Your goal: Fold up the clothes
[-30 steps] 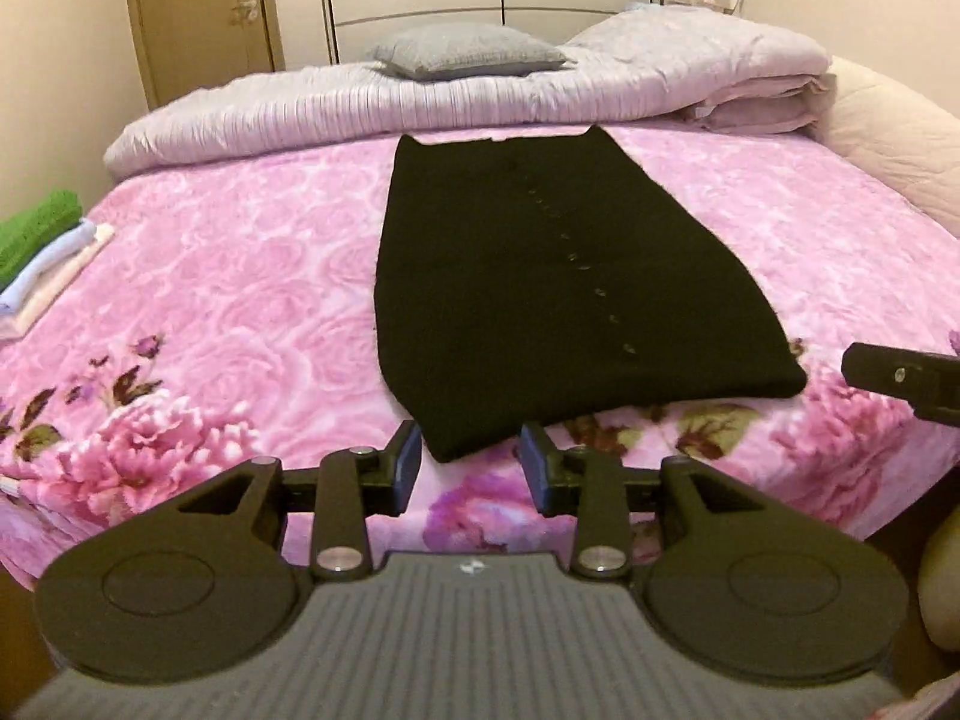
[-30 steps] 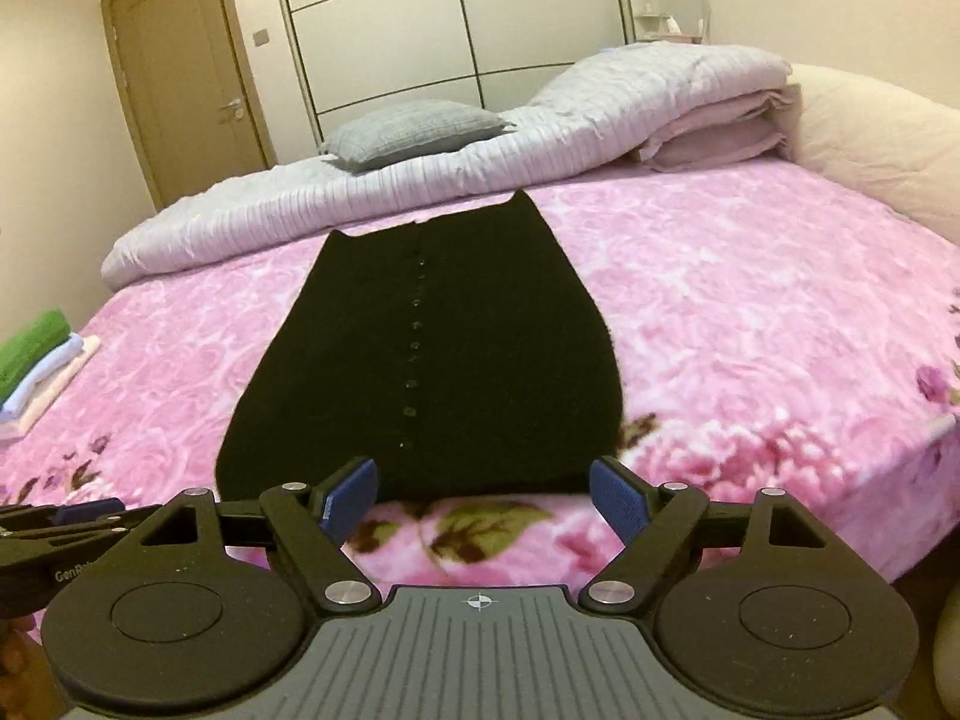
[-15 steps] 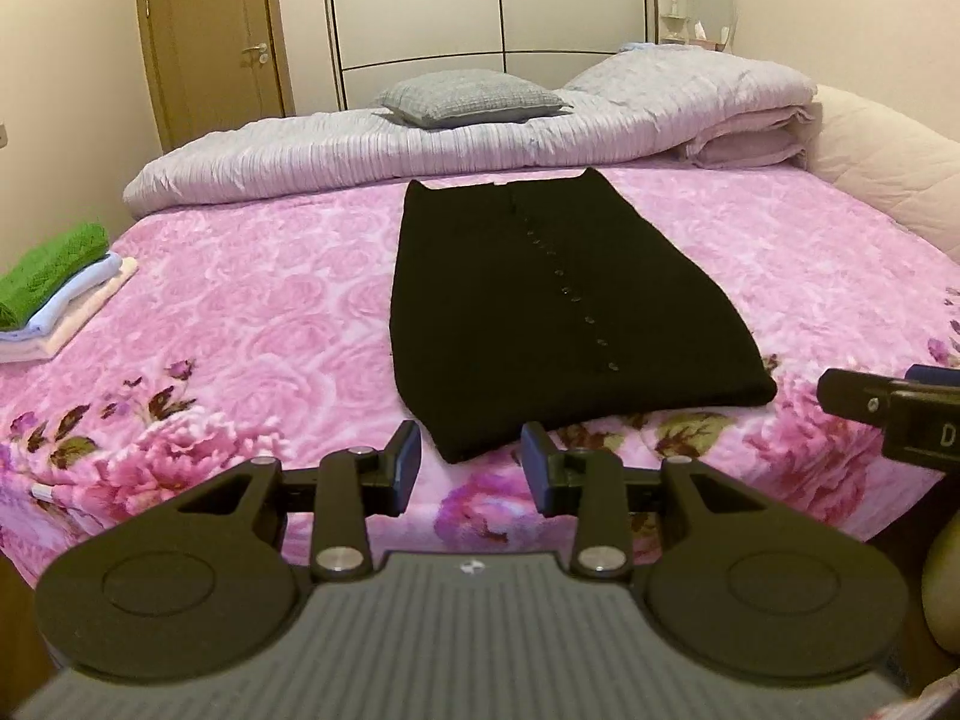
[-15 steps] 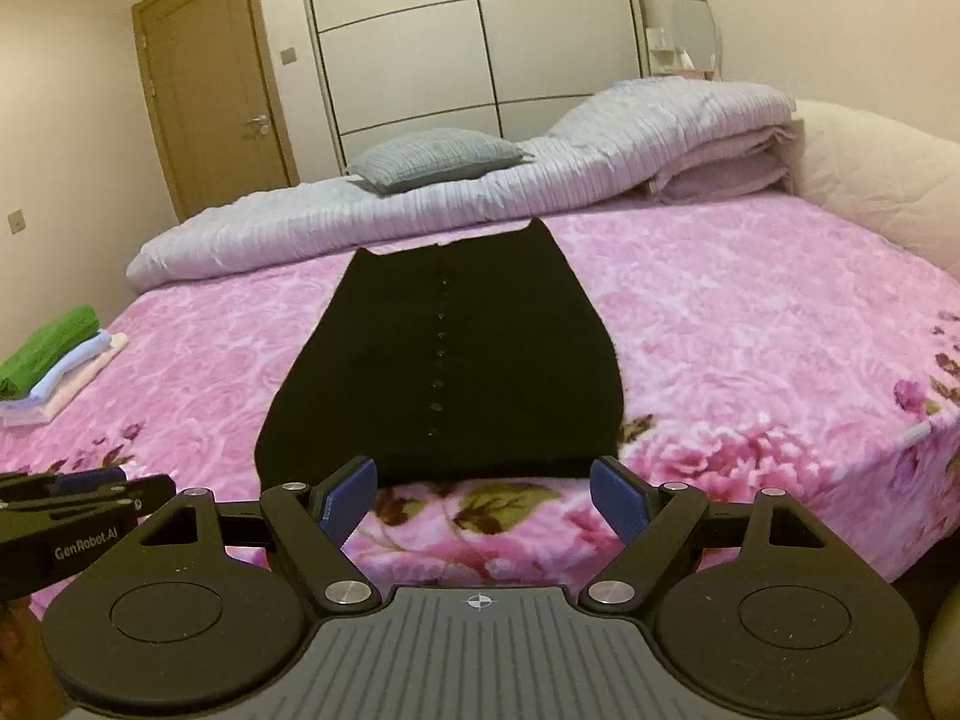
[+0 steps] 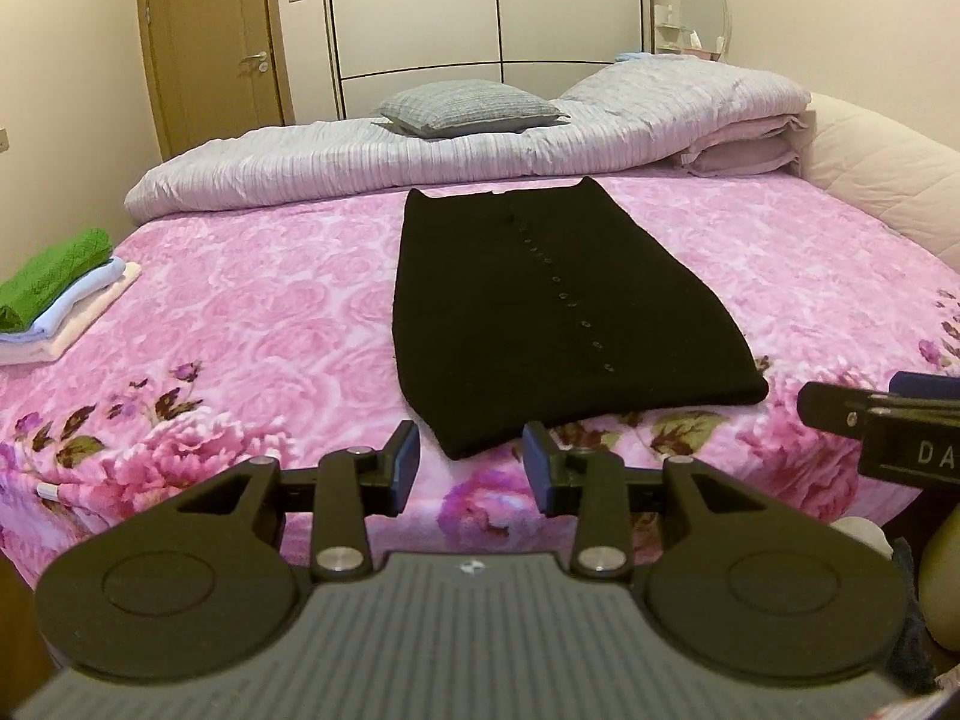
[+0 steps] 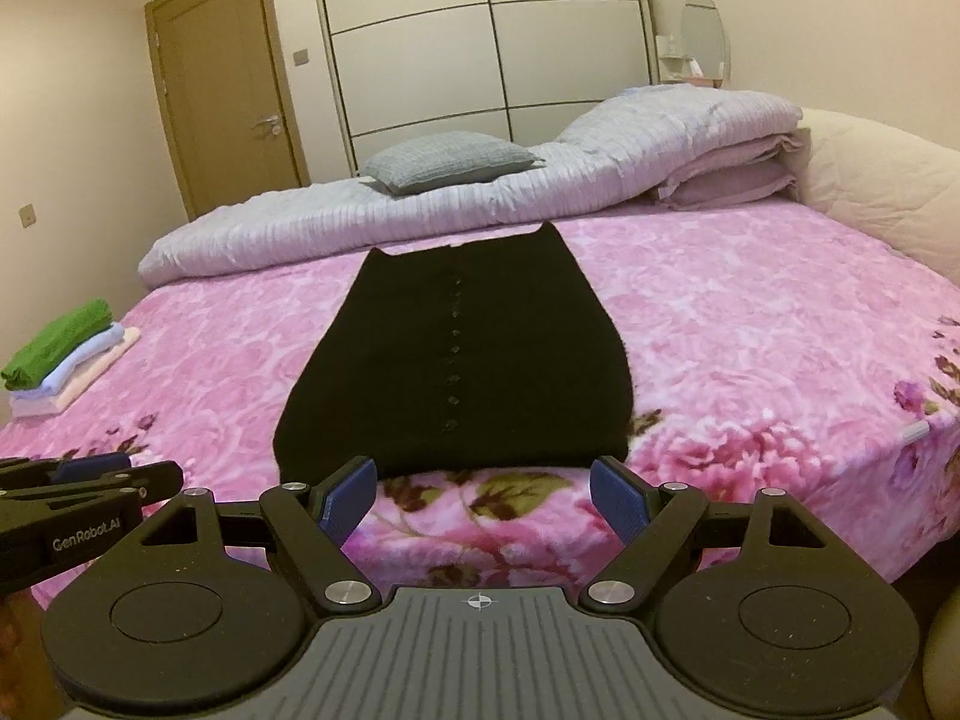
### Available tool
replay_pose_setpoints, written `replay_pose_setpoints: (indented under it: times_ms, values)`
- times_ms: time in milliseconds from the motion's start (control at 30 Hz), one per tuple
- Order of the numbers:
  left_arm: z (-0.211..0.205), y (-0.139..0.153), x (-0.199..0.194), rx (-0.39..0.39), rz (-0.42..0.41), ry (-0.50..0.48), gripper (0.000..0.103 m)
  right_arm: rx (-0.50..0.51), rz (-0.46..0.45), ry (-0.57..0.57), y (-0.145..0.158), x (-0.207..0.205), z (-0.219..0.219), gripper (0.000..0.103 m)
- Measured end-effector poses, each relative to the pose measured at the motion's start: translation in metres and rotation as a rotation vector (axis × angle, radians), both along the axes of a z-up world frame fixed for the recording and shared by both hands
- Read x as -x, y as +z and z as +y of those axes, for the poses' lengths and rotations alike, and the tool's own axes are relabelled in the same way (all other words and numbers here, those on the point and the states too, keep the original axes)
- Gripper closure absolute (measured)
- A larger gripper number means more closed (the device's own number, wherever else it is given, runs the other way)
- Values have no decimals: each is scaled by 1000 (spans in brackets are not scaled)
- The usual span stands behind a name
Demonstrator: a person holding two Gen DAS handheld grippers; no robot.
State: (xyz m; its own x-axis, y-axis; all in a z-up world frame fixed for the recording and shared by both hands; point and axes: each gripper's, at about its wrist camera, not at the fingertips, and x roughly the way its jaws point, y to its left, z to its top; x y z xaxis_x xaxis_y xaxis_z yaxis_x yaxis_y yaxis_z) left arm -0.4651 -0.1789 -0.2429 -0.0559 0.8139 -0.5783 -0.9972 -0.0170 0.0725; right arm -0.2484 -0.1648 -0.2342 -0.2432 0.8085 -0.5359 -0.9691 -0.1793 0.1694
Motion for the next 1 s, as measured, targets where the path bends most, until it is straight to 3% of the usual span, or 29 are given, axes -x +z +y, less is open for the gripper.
replay_pose_setpoints:
  times_ms: [567, 1000]
  values:
    - [51, -25, 4, 107, 7, 18, 69, 79, -32, -6, -21, 3, 51, 21]
    - [102, -76, 34, 226, -51, 88, 65, 254, -71, -23, -77, 5, 122, 21]
